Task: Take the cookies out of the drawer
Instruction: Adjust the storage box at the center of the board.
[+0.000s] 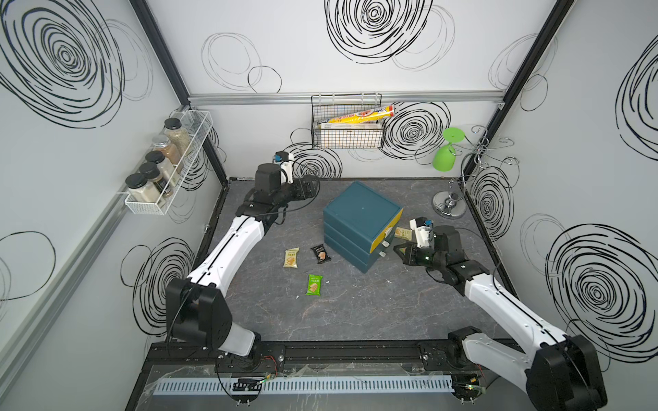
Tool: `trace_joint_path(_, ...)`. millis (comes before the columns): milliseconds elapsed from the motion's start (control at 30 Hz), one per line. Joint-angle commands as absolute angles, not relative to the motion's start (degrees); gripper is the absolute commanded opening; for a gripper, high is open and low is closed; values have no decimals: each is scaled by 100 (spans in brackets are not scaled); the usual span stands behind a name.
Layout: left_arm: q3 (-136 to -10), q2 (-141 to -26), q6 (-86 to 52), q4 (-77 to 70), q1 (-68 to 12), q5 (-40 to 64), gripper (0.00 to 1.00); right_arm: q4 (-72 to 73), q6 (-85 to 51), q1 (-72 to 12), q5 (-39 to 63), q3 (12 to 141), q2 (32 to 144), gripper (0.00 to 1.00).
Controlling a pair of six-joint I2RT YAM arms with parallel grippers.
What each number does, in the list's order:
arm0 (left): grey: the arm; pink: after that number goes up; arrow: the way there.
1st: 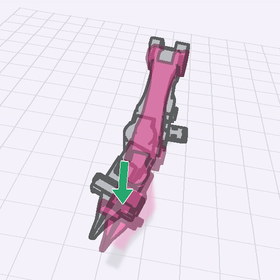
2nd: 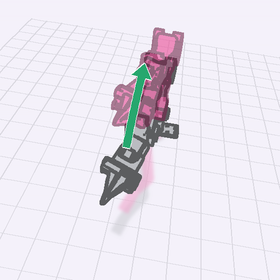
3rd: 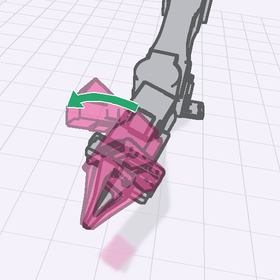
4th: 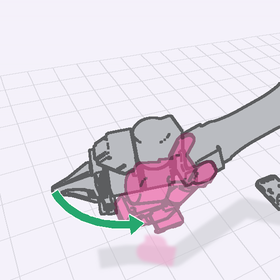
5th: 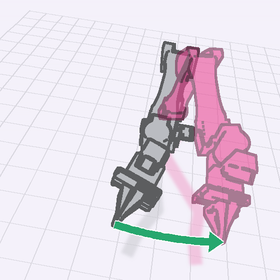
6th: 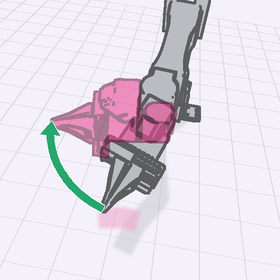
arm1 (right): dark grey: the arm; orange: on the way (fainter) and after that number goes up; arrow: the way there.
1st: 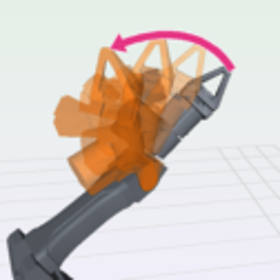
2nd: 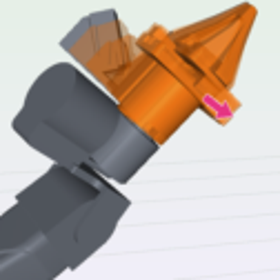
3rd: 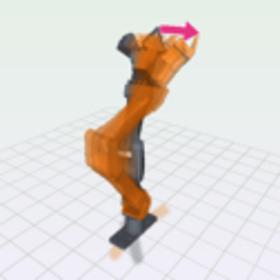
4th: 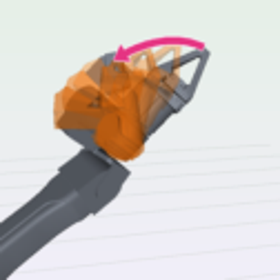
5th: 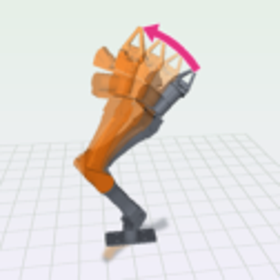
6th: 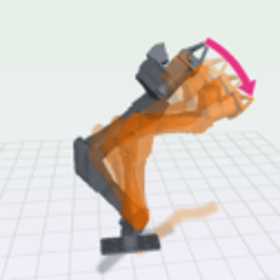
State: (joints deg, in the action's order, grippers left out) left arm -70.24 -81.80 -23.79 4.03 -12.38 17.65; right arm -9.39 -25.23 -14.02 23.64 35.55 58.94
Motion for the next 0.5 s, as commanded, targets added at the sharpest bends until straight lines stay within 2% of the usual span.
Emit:
trace_joint_path(0,-6158,-7763,-2766,-187,-1535,2139,48,-1447,-2109,-974,2074,3940,6094,1)
trace_joint_path(67,-5580,-7559,-3001,-341,-1843,1978,8,-1085,-2129,-776,2067,4195,6493,0)
trace_joint_path(100,-5252,-7495,-3167,-485,-1989,1907,0,-883,-2136,-675,2162,4390,6797,0)
trace_joint_path(300,-4017,-7514,-4158,-1364,-2237,1855,0,-129,-2057,-181,2603,5694,8524,0)
trace_joint_path(467,-4270,-8324,-4441,-1820,-2442,1935,0,337,-2103,66,3254,6292,9463,0)
